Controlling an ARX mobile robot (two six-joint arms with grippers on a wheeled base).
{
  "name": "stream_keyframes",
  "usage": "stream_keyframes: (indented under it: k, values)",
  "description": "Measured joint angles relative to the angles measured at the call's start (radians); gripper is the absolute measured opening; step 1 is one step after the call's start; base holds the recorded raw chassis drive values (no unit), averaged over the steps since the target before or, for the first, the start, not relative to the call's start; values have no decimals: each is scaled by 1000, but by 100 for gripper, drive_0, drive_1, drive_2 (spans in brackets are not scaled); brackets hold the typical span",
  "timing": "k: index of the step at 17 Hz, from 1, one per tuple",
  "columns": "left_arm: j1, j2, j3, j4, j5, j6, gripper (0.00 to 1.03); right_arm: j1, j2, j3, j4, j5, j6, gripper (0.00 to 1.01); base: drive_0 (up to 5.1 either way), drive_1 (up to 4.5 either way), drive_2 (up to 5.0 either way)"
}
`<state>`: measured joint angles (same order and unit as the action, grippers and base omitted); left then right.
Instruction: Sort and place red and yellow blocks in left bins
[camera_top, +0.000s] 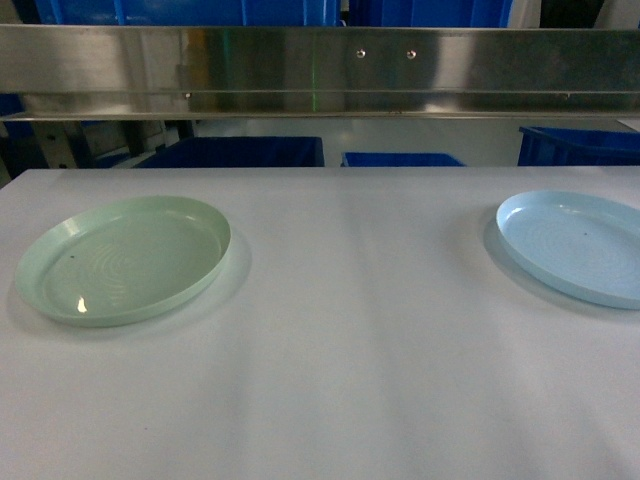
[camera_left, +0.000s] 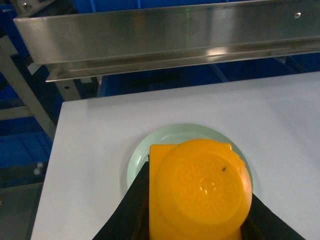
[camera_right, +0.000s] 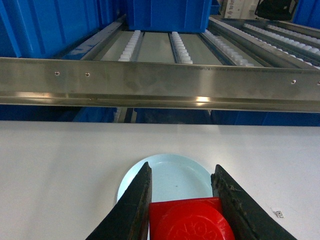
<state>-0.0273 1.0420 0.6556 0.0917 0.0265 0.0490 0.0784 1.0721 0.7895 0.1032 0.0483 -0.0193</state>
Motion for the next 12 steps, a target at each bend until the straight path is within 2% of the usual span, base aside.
stream_keyframes:
  k: [3,7,12]
  values:
    - [43,21,0,14,7,0,27,0,0,0,0,0,0,29,0,0,0]
    - [44,31,0,50,38,3,27,0,0,0,0,0,0,29,0,0,0]
    - [42,37,0,73,33,3,27,0,0,0,0,0,0,29,0,0,0]
